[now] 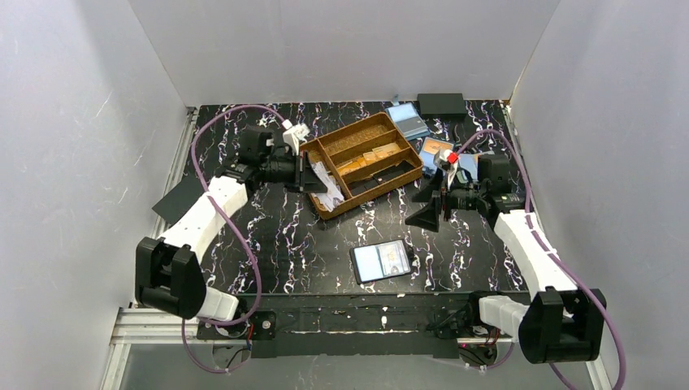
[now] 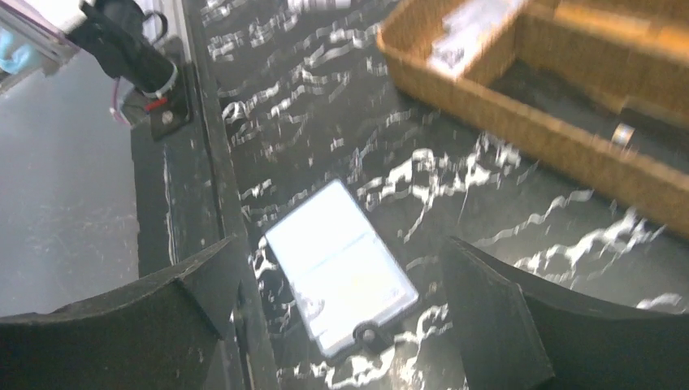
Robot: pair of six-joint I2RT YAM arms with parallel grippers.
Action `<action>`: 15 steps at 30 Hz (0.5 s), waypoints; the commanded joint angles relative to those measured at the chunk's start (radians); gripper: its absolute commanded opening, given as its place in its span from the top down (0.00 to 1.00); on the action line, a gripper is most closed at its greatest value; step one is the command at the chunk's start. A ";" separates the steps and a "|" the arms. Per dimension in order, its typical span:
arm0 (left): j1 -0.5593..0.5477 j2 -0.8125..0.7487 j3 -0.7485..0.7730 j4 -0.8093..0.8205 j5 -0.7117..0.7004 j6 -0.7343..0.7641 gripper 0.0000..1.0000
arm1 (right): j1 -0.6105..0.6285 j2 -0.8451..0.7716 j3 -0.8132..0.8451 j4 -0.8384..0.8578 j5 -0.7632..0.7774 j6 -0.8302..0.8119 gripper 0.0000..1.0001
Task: Take the credit cards out of the card holder
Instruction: Place the credit card in the storage box.
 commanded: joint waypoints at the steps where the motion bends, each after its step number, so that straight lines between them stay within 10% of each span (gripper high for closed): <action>1: 0.034 0.093 0.193 -0.246 -0.044 0.247 1.00 | -0.050 0.023 -0.087 -0.099 0.010 -0.179 0.02; 15: 0.063 0.624 0.703 -0.543 -0.001 0.550 1.00 | -0.097 -0.029 -0.092 -0.156 -0.005 -0.235 0.02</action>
